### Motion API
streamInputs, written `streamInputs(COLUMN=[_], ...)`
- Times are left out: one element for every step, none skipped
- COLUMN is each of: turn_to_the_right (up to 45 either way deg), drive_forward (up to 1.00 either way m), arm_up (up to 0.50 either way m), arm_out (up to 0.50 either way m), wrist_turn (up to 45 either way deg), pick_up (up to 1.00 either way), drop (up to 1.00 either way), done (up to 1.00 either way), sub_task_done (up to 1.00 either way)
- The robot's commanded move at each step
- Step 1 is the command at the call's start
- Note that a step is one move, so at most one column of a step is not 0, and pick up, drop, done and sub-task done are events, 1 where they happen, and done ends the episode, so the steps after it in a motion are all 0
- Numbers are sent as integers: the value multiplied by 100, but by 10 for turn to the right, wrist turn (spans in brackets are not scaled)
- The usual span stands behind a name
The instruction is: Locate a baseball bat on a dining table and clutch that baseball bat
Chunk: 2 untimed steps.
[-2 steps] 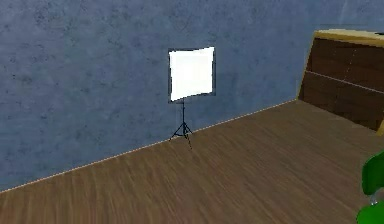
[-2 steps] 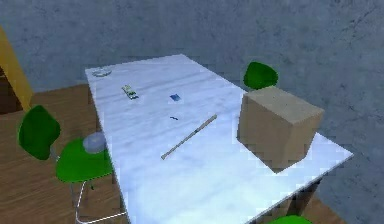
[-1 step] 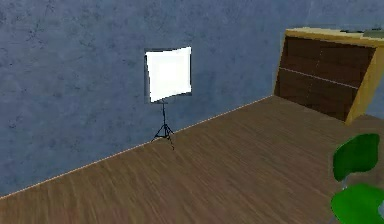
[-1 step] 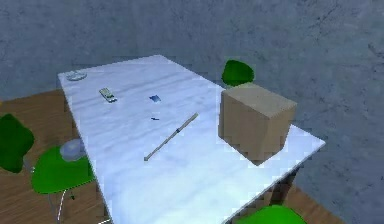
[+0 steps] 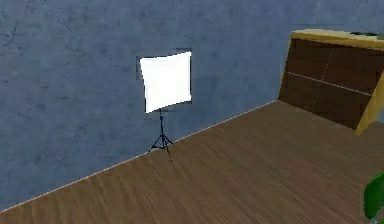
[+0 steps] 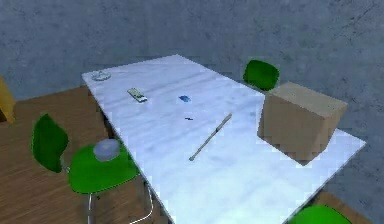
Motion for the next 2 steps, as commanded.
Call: streamInputs(turn_to_the_right=[420,0], drive_forward=[0,35], arm_up=[0,0], arm_out=[0,0], wrist_turn=[0,0], pick_up=[0,0], drop=[0,0], done=[0,0], sub_task_done=[0,0])
